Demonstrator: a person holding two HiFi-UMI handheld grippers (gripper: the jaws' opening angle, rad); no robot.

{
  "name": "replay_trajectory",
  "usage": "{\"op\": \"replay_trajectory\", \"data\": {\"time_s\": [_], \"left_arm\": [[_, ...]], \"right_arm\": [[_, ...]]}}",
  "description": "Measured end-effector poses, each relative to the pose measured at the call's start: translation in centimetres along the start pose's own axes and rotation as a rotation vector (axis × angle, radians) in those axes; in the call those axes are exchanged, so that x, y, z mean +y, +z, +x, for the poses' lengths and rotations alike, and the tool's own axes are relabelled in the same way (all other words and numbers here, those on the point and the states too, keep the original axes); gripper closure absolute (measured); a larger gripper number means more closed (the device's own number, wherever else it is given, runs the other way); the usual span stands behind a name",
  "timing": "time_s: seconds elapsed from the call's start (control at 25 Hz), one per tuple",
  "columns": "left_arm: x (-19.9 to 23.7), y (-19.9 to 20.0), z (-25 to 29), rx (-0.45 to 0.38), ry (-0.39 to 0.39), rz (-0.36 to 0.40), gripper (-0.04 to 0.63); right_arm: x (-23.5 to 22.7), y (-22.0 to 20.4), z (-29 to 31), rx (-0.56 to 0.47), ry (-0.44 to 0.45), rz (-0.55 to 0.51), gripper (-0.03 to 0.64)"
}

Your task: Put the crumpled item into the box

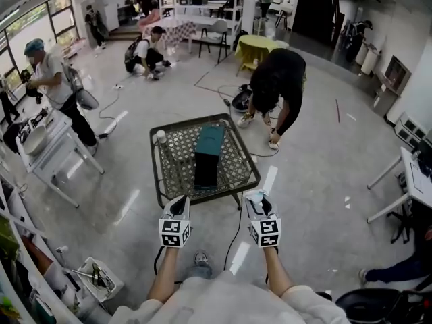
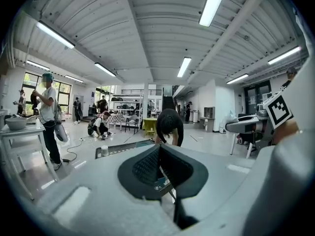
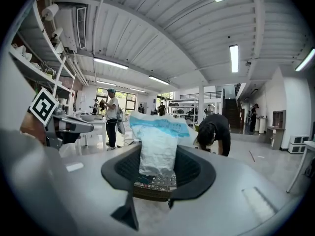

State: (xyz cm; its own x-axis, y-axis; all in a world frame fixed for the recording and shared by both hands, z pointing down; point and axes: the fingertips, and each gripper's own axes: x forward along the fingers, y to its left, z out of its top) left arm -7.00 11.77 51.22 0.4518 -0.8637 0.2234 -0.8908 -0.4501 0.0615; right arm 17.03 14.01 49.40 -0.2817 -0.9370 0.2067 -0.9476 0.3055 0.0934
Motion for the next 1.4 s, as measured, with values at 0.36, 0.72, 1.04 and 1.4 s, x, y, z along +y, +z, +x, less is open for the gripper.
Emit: {"op": "replay_trajectory", "data": {"time_s": [0.36,0.72,1.04,1.4], "left_arm": [[8.6,2.3,7.0,-0.003,-0.02,-0.01,0.592],[15.0,4.2,13.2,-0.016,-0.037,-0.005,0.592],[15.7,3.5,16.7,0.026,-0.065,-0.007,0.592],[17.5,3.0,22.0,0.058,-0.046,-0.02,0.592]], "right_arm": [[1.0,2.9,10.5,0.008,-0.015,-0.017,0.453],[1.2,4.4,18.5,0.006,-0.039,-0.018,0.453],[-0.6,3.3,20.9,0.049,-0.06,0.003,0.453],[-3.0,2.8,26.9,0.056,-0.034,0.015,0.453]]}}
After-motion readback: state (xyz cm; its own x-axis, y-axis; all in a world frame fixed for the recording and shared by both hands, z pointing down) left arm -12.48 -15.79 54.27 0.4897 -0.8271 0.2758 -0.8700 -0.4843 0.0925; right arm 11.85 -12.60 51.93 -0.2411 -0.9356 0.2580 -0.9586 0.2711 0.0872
